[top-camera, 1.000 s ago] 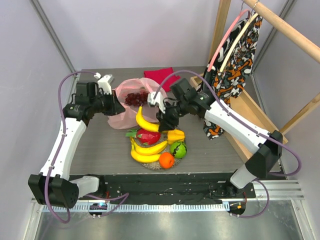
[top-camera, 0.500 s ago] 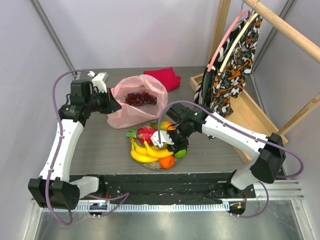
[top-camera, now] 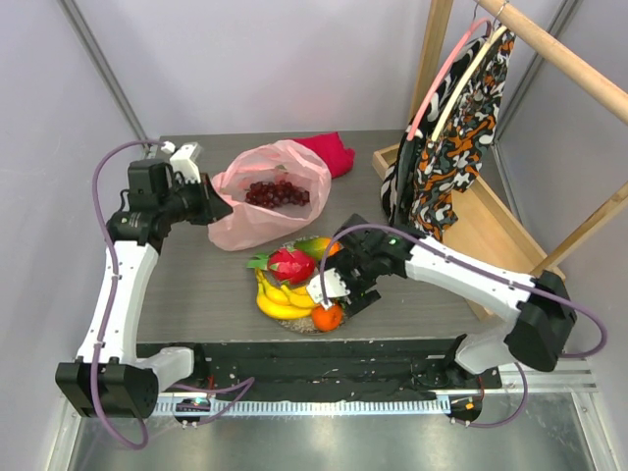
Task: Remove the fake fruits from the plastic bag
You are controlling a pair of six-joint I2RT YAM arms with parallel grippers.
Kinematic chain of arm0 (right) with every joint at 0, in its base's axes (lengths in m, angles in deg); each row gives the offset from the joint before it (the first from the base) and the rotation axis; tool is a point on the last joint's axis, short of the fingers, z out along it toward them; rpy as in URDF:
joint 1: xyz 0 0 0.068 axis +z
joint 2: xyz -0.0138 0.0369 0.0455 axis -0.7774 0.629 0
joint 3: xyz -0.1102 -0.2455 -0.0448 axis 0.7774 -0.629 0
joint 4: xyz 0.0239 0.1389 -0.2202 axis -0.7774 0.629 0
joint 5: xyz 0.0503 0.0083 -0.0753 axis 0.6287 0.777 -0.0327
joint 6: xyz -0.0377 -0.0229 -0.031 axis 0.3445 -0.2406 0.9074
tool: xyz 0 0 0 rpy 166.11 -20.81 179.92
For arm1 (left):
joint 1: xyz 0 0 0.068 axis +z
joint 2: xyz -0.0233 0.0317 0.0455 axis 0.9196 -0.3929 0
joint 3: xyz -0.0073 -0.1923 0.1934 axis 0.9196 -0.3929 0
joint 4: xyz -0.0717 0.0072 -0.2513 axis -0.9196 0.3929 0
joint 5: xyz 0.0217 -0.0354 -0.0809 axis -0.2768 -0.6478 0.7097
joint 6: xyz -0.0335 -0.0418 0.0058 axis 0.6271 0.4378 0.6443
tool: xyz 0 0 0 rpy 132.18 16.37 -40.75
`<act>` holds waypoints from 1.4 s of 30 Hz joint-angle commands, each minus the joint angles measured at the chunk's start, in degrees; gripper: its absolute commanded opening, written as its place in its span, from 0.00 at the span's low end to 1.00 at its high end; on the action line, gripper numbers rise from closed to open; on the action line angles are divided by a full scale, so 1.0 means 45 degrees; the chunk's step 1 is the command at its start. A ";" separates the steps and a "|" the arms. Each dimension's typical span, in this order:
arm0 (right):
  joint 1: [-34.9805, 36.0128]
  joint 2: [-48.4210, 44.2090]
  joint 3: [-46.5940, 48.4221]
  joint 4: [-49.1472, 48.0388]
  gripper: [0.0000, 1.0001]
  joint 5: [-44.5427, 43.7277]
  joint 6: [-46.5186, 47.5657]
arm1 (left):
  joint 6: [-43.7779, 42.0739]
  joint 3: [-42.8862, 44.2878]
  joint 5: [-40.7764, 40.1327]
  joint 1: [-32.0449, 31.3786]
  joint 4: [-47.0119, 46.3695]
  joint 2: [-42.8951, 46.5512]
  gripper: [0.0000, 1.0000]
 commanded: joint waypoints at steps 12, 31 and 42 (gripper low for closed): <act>-0.0371 0.0051 0.2025 -1.0648 0.94 -0.2518 -0.9564 | -0.4447 -0.0385 0.1162 0.0065 0.3589 0.1521 0.00; -0.0528 -0.0783 0.3552 -1.2240 0.94 -0.2386 -1.0293 | -0.8930 0.0942 -0.2843 0.0065 0.8711 0.1952 0.18; -0.0528 0.0133 0.4039 -0.9918 1.00 -0.2369 -1.0057 | -0.6393 0.6842 0.1492 -0.1046 0.8596 -0.1640 0.60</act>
